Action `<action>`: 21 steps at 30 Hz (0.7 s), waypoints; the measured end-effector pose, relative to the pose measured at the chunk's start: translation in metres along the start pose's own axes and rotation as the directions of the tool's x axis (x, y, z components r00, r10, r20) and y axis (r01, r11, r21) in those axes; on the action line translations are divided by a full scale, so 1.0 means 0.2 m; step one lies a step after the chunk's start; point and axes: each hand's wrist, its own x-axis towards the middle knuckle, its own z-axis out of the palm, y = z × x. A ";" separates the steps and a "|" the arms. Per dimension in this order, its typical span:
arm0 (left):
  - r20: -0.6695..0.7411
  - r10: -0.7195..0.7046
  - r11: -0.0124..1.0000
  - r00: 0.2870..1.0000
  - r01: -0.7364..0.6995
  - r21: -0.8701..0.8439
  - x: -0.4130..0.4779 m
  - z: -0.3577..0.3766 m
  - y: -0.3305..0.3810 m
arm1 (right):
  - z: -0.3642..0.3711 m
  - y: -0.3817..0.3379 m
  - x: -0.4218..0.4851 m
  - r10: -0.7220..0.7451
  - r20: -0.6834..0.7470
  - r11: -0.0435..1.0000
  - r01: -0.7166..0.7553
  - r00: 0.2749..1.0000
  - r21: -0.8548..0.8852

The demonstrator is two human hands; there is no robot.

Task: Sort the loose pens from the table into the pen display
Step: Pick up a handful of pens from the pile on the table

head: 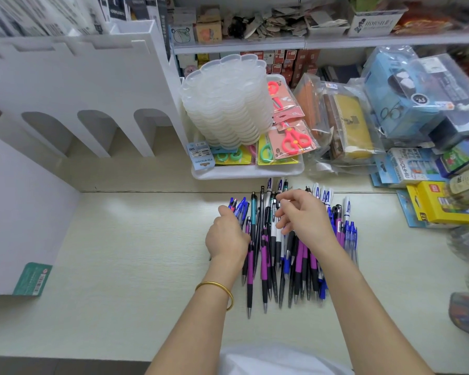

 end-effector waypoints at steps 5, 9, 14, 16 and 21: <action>0.005 0.012 0.998 1.000 -0.012 -0.058 -0.02 0.00 -0.01 | 0.01 0.01 0.00 -0.003 0.003 1.000 0.003 1.000 -0.014; 0.097 -0.007 0.950 0.995 0.037 -0.310 0.01 -0.03 -0.07 | 0.02 0.01 0.00 -0.008 0.006 1.000 0.008 1.000 -0.027; 0.196 -0.063 0.660 0.979 0.188 -0.727 0.01 -0.08 -0.15 | 0.05 0.00 0.00 0.013 0.048 1.000 -0.011 0.999 -0.027; 0.203 -0.077 0.553 0.976 0.211 -0.806 0.01 -0.09 -0.17 | 0.07 0.00 0.00 0.021 0.065 1.000 -0.020 0.998 -0.012; 0.261 -0.002 0.348 0.965 0.246 -0.905 -0.01 -0.14 -0.16 | 0.10 -0.02 0.00 0.021 0.102 1.000 -0.021 0.995 0.000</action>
